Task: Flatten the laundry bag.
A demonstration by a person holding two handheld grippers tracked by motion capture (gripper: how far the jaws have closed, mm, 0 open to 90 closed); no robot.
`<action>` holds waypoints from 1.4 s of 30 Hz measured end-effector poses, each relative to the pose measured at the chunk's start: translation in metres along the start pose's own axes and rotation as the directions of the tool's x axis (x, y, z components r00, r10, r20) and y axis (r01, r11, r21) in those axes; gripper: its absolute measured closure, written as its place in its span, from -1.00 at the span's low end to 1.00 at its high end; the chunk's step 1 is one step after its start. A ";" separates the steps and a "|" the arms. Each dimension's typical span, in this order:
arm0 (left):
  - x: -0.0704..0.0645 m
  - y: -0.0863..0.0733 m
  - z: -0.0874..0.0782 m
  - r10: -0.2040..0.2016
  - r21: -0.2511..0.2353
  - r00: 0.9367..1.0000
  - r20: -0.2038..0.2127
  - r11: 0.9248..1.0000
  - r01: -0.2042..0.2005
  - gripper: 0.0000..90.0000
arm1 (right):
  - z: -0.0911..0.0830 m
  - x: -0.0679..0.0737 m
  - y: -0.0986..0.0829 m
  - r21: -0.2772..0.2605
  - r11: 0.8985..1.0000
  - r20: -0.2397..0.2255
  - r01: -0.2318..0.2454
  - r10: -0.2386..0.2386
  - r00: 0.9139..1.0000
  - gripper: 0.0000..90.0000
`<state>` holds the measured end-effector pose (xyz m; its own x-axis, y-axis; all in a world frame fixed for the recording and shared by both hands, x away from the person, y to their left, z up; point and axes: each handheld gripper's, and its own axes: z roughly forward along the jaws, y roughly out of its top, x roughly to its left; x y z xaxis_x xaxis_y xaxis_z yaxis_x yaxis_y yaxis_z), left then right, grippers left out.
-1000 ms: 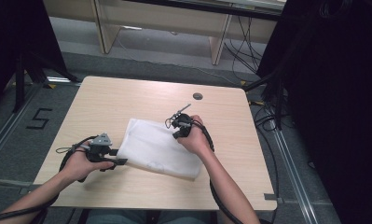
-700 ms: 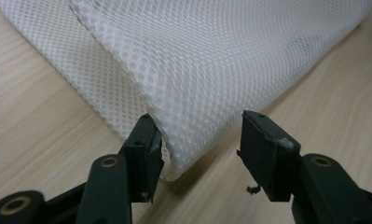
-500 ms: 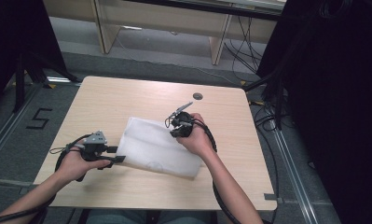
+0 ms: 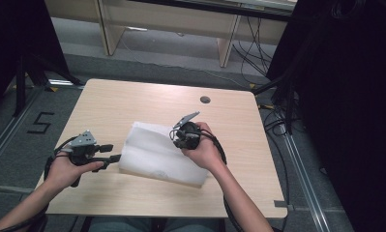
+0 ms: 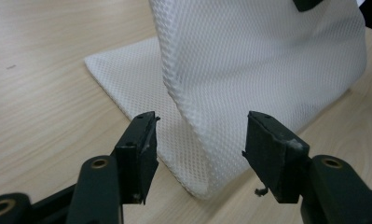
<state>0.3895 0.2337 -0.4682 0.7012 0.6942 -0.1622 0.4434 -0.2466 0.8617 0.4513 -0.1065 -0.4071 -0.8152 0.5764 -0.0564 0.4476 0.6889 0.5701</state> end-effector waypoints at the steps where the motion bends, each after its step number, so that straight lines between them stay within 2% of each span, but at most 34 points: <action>1: 0.000 0.001 -0.002 -0.004 -0.001 1.000 -0.004 1.000 0.004 -0.04 | 0.000 0.001 -0.001 0.004 1.000 -0.002 -0.012 0.013 1.000 0.98; 3: 0.003 0.002 -0.005 -0.006 -0.022 1.000 -0.022 1.000 0.006 -0.05 | -0.001 0.003 -0.002 0.010 1.000 -0.007 -0.019 0.019 1.000 0.98; 4: 0.003 0.002 -0.005 -0.010 -0.022 1.000 -0.027 1.000 0.010 -0.06 | 0.000 0.002 -0.003 0.001 1.000 -0.011 -0.003 0.003 1.000 0.98; 8: 0.008 -0.002 -0.002 -0.032 -0.006 0.999 -0.028 0.999 0.032 -0.12 | -0.005 0.004 -0.003 0.002 1.000 -0.005 -0.015 0.015 1.000 0.98; 11: 0.010 -0.004 0.001 -0.050 0.002 0.999 -0.022 0.999 0.050 -0.12 | -0.006 0.008 -0.005 -0.016 0.999 -0.004 0.028 -0.028 1.000 0.98; 12: 0.010 -0.005 0.002 -0.058 0.006 0.998 -0.029 0.998 0.059 -0.12 | -0.006 0.008 -0.005 -0.016 0.999 -0.004 0.028 -0.028 1.000 0.98; 13: 0.012 -0.005 0.003 -0.053 0.010 0.998 -0.033 0.999 0.054 -0.12 | -0.008 0.011 -0.005 -0.006 1.000 -0.001 0.003 -0.003 1.000 0.98; 15: 0.014 -0.006 0.004 -0.063 0.014 0.997 -0.041 0.998 0.064 -0.11 | -0.010 0.013 -0.006 -0.022 1.000 -0.011 0.021 -0.021 1.000 0.98; 16: 0.015 -0.006 0.005 -0.073 0.010 0.996 -0.043 0.997 0.074 -0.11 | -0.010 0.012 -0.006 -0.022 0.998 -0.006 0.056 -0.056 0.998 0.98; 17: 0.016 -0.007 0.005 -0.078 0.015 0.996 -0.043 0.997 0.079 -0.11 | -0.012 0.014 -0.006 -0.024 0.999 -0.011 0.042 -0.042 0.999 0.98; 18: 0.017 -0.008 0.005 -0.084 0.022 0.995 -0.057 0.996 0.085 -0.10 | -0.013 0.016 -0.007 -0.020 0.999 -0.004 0.030 -0.030 1.000 0.98; 22: 0.019 -0.009 0.003 -0.093 0.029 0.992 -0.089 0.995 0.095 -0.08 | -0.017 0.021 -0.009 -0.024 0.999 -0.004 0.037 -0.037 0.999 0.98; 24: 0.021 -0.009 0.002 -0.101 0.008 0.989 -0.108 0.995 0.102 -0.06 | -0.018 0.025 -0.010 -0.021 0.999 -0.010 0.026 -0.026 1.000 0.98; 25: 0.022 -0.009 0.002 -0.107 0.001 0.988 -0.114 0.994 0.108 -0.06 | -0.019 0.025 -0.010 -0.025 0.999 -0.020 0.048 -0.048 0.999 0.98; 26: 0.023 -0.009 0.001 -0.111 -0.003 0.986 -0.124 0.994 0.111 -0.05 | -0.018 0.027 -0.011 -0.029 0.999 -0.021 0.032 -0.032 0.999 0.98; 31: 0.028 -0.010 -0.001 -0.130 -0.014 0.979 -0.158 0.991 0.130 -0.04 | -0.019 0.034 -0.013 -0.030 0.999 -0.030 0.035 -0.036 0.999 0.98; 32: 0.028 -0.010 -0.001 -0.137 -0.020 0.978 -0.159 0.991 0.135 -0.04 | -0.020 0.033 -0.013 -0.038 0.997 -0.026 0.074 -0.075 0.997 0.98; 33: 0.029 -0.010 -0.002 -0.134 -0.020 0.977 -0.165 0.991 0.133 -0.04 | -0.019 0.036 -0.013 -0.035 0.998 -0.034 0.051 -0.052 0.998 0.98; 36: 0.028 -0.010 -0.002 -0.134 -0.022 0.978 -0.157 0.991 0.133 -0.04 | -0.021 0.040 -0.016 -0.041 0.998 -0.029 0.053 -0.055 0.998 0.98; 38: 0.026 -0.010 -0.001 -0.122 -0.022 0.981 -0.150 0.993 0.120 -0.04 | -0.022 0.043 -0.017 -0.028 0.999 -0.044 0.045 -0.046 0.998 0.98; 42: 0.023 -0.010 0.003 -0.101 -0.009 0.987 -0.123 0.995 0.101 -0.03 | -0.022 0.048 -0.021 -0.038 0.997 -0.053 0.071 -0.073 0.996 0.98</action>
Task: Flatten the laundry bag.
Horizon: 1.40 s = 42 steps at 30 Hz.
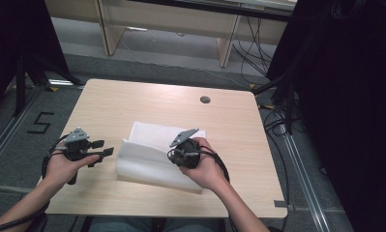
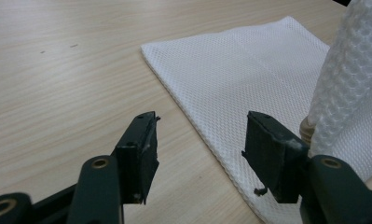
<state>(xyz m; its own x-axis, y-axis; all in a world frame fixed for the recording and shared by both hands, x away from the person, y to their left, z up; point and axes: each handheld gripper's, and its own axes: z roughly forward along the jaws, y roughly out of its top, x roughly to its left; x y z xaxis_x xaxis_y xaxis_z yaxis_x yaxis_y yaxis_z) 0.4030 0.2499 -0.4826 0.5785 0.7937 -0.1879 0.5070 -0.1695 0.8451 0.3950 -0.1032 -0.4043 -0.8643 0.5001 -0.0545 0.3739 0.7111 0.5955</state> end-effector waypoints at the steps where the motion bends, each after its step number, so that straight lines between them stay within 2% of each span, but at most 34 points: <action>1: -0.001 0.000 0.000 0.002 0.008 1.000 0.001 1.000 -0.002 -0.03 | 0.000 0.001 -0.001 0.008 1.000 -0.012 0.002 -0.002 1.000 0.98; 2: -0.001 0.000 0.001 0.014 0.012 1.000 0.006 1.000 -0.014 -0.02 | 0.001 0.003 -0.002 0.012 1.000 -0.019 -0.007 0.008 1.000 0.98; 4: -0.002 0.000 0.002 0.013 0.016 1.000 0.006 1.000 -0.013 -0.02 | 0.001 0.004 -0.004 0.009 1.000 -0.023 0.013 -0.013 1.000 0.98; 6: -0.002 0.000 0.002 0.022 0.013 1.000 0.007 1.000 -0.022 -0.02 | 0.002 0.006 -0.007 0.014 1.000 -0.028 0.012 -0.012 1.000 0.98; 7: -0.003 0.000 0.002 0.019 0.014 1.000 0.008 1.000 -0.019 -0.02 | 0.003 0.009 -0.009 0.013 1.000 -0.044 -0.022 0.023 0.999 0.98; 8: -0.003 -0.001 0.002 0.018 0.015 1.000 0.007 1.000 -0.018 -0.02 | 0.003 0.009 -0.009 0.013 1.000 -0.044 -0.022 0.023 0.999 0.98; 11: -0.003 -0.001 0.002 0.013 0.019 1.000 0.009 1.000 -0.013 -0.02 | 0.005 0.010 -0.011 0.014 1.000 -0.057 0.001 0.000 0.998 0.98; 15: -0.004 -0.001 0.003 0.026 0.024 1.000 0.010 0.999 -0.026 -0.03 | 0.004 0.014 -0.014 0.020 1.000 -0.064 0.002 -0.001 0.998 0.98; 29: -0.006 -0.001 0.005 0.029 0.023 0.999 0.023 0.999 -0.030 -0.03 | 0.008 0.031 -0.024 0.061 0.998 -0.111 0.004 0.003 0.994 0.96; 42: -0.008 -0.001 0.005 0.038 0.030 0.999 0.025 0.999 -0.038 -0.03 | 0.016 0.047 -0.034 0.096 0.995 -0.178 0.033 -0.015 0.984 0.93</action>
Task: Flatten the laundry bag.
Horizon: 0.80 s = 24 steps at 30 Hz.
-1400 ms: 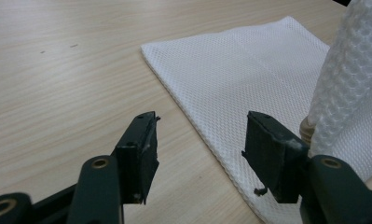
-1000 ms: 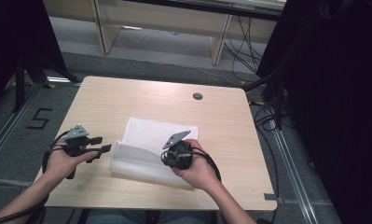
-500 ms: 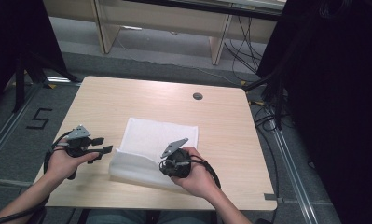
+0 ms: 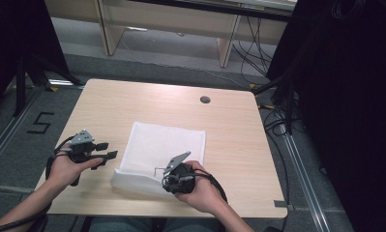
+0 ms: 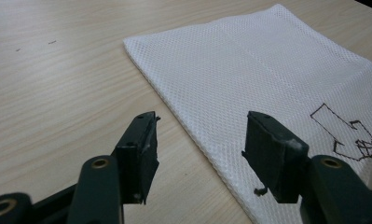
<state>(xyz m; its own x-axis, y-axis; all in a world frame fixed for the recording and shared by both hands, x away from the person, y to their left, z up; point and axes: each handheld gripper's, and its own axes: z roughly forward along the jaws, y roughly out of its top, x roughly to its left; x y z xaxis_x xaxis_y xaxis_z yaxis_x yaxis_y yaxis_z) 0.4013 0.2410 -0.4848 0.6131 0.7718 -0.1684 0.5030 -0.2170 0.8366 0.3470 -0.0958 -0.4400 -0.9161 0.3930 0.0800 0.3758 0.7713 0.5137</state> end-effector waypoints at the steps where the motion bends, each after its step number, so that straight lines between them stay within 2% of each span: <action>1: 0.000 0.000 0.000 0.003 0.002 1.000 0.003 1.000 -0.003 -0.03 | 0.001 0.001 -0.001 0.002 1.000 -0.004 0.002 -0.002 1.000 0.92; 9: -0.002 0.000 0.001 0.014 0.005 1.000 0.008 1.000 -0.015 -0.03 | 0.004 0.012 -0.008 0.042 0.999 -0.052 -0.004 0.007 0.999 0.88; 12: -0.002 0.000 0.001 0.014 0.004 1.000 0.008 1.000 -0.014 -0.03 | 0.005 0.015 -0.009 0.070 0.997 -0.077 -0.042 0.047 0.996 0.83; 13: -0.002 0.000 0.001 0.014 0.005 1.000 0.009 1.000 -0.014 -0.03 | 0.006 0.016 -0.010 0.073 0.996 -0.073 -0.042 0.047 0.996 0.82; 14: -0.002 0.000 0.002 0.011 0.006 1.000 0.009 1.000 -0.011 -0.03 | 0.006 0.018 -0.010 0.091 0.993 -0.073 -0.073 0.080 0.994 0.80; 16: -0.002 0.000 0.002 0.018 0.010 1.000 0.006 1.000 -0.018 -0.03 | 0.008 0.020 -0.011 0.099 0.992 -0.075 -0.080 0.088 0.993 0.77; 18: -0.003 0.000 0.002 0.011 0.013 1.000 0.009 1.000 -0.012 -0.03 | 0.009 0.021 -0.012 0.118 0.985 -0.090 -0.125 0.136 0.987 0.66; 19: -0.003 0.000 0.003 0.019 0.011 1.000 0.015 1.000 -0.019 -0.03 | 0.010 0.020 -0.013 0.122 0.985 -0.112 -0.118 0.132 0.985 0.61; 20: -0.003 0.000 0.003 0.020 0.011 1.000 0.016 1.000 -0.020 -0.03 | 0.010 0.022 -0.013 0.132 0.983 -0.122 -0.131 0.147 0.982 0.60; 21: -0.004 0.000 0.003 0.020 0.009 1.000 0.014 1.000 -0.020 -0.03 | 0.011 0.021 -0.013 0.122 0.986 -0.120 -0.114 0.129 0.984 0.59; 24: -0.004 0.000 0.003 0.024 0.013 1.000 0.015 1.000 -0.024 -0.04 | 0.011 0.022 -0.012 0.128 0.983 -0.124 -0.130 0.146 0.981 0.53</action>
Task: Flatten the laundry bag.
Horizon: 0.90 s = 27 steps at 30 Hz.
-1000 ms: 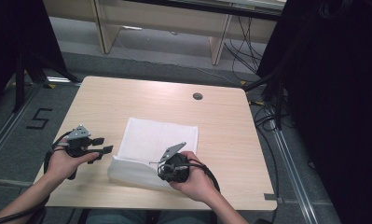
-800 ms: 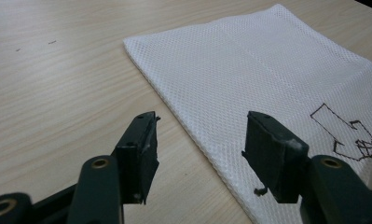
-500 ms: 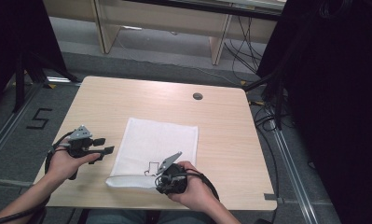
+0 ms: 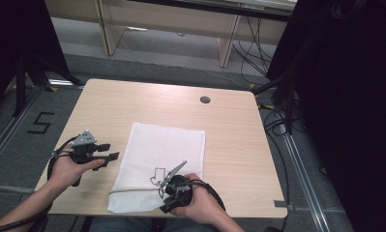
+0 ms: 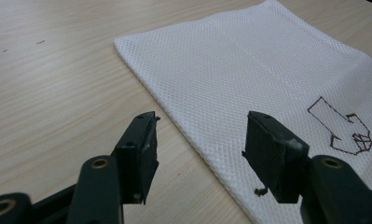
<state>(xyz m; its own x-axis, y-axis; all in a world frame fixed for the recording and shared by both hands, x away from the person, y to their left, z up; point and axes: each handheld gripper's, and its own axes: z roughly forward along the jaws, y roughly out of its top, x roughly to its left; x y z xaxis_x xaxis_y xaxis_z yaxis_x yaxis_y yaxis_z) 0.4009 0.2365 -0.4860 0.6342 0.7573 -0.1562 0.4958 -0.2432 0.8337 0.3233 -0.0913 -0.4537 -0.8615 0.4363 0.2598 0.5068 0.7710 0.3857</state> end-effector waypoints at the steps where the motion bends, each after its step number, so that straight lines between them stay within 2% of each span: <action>1: 0.000 0.000 0.000 -0.002 0.002 1.000 0.000 1.000 0.002 -0.04 | -0.001 0.000 0.000 0.002 1.000 -0.003 0.001 -0.001 1.000 0.52; 2: 0.000 0.000 0.000 -0.001 0.003 1.000 0.001 1.000 0.001 -0.04 | -0.002 -0.001 0.000 0.003 1.000 -0.004 0.012 -0.012 1.000 0.52; 3: 0.000 0.000 0.000 0.000 0.004 1.000 0.004 1.000 0.000 -0.04 | -0.004 0.000 0.000 0.009 1.000 -0.017 -0.017 0.017 1.000 0.51; 5: -0.001 0.000 0.000 0.001 0.008 1.000 0.002 1.000 -0.001 -0.04 | -0.007 0.001 0.002 -0.017 0.999 -0.029 -0.034 0.033 0.999 0.48; 9: -0.001 0.000 0.001 0.004 0.009 1.000 0.009 1.000 -0.004 -0.04 | -0.014 -0.002 0.005 -0.057 0.998 -0.022 -0.023 0.022 1.000 0.47; 11: -0.001 0.000 0.001 0.003 0.009 1.000 0.010 1.000 -0.003 -0.04 | -0.015 -0.004 0.005 -0.057 0.997 -0.008 -0.046 0.046 0.999 0.47; 12: -0.002 0.000 0.001 0.004 0.008 1.000 0.011 1.000 -0.004 -0.04 | -0.016 -0.005 0.004 -0.055 0.997 -0.019 -0.059 0.058 0.998 0.45; 13: -0.002 0.000 0.001 0.006 0.007 1.000 0.009 1.000 -0.006 -0.04 | -0.015 -0.006 0.004 -0.052 0.998 -0.010 -0.029 0.029 1.000 0.43; 14: -0.002 0.000 0.001 0.008 0.007 1.000 0.010 1.000 -0.008 -0.04 | -0.015 -0.004 0.004 -0.046 0.999 -0.024 -0.023 0.022 0.999 0.39; 15: -0.002 0.000 0.001 0.007 0.008 1.000 0.008 1.000 -0.007 -0.04 | -0.016 -0.003 0.004 -0.021 1.000 -0.019 -0.018 0.018 1.000 0.37; 17: -0.002 0.000 0.002 0.009 0.009 1.000 0.012 1.000 -0.009 -0.04 | -0.017 -0.001 0.003 -0.023 1.000 -0.014 0.018 -0.018 1.000 0.35; 19: -0.002 -0.001 0.002 0.009 0.011 1.000 0.015 1.000 -0.010 -0.04 | -0.019 0.002 0.003 -0.032 0.999 -0.030 -0.011 0.010 0.999 0.31; 20: -0.002 -0.001 0.002 0.014 0.012 1.000 0.017 1.000 -0.014 -0.04 | -0.019 0.000 0.003 -0.040 0.999 -0.034 0.017 -0.018 0.999 0.28; 21: -0.003 -0.001 0.002 0.015 0.014 1.000 0.023 1.000 -0.016 -0.04 | -0.020 0.001 0.003 -0.038 0.999 -0.026 0.003 -0.004 1.000 0.25; 23: -0.003 -0.001 0.002 0.015 0.017 1.000 0.020 1.000 -0.015 -0.04 | -0.020 -0.001 0.001 -0.039 0.998 -0.033 0.039 -0.040 0.999 0.21; 25: -0.004 -0.001 0.003 0.018 0.022 0.999 0.030 1.000 -0.019 -0.04 | -0.021 0.003 0.000 -0.036 0.999 -0.040 -0.003 0.002 0.999 0.18; 26: -0.005 -0.001 0.004 0.023 0.015 0.999 0.031 1.000 -0.023 -0.04 | -0.020 0.002 0.000 -0.040 0.999 -0.036 0.018 -0.019 0.999 0.16; 27: -0.007 -0.001 0.004 0.024 0.024 0.999 0.039 0.999 -0.025 -0.04 | -0.022 0.003 -0.001 -0.029 1.000 -0.035 -0.001 0.000 0.999 0.15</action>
<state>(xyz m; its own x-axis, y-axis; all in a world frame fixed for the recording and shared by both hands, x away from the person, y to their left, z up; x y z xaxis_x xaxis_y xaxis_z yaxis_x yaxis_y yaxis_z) 0.3986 0.2287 -0.4877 0.6689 0.7267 -0.1564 0.4935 -0.2767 0.8245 0.3207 -0.1006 -0.4341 -0.8598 0.4197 0.2907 0.5084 0.7570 0.4106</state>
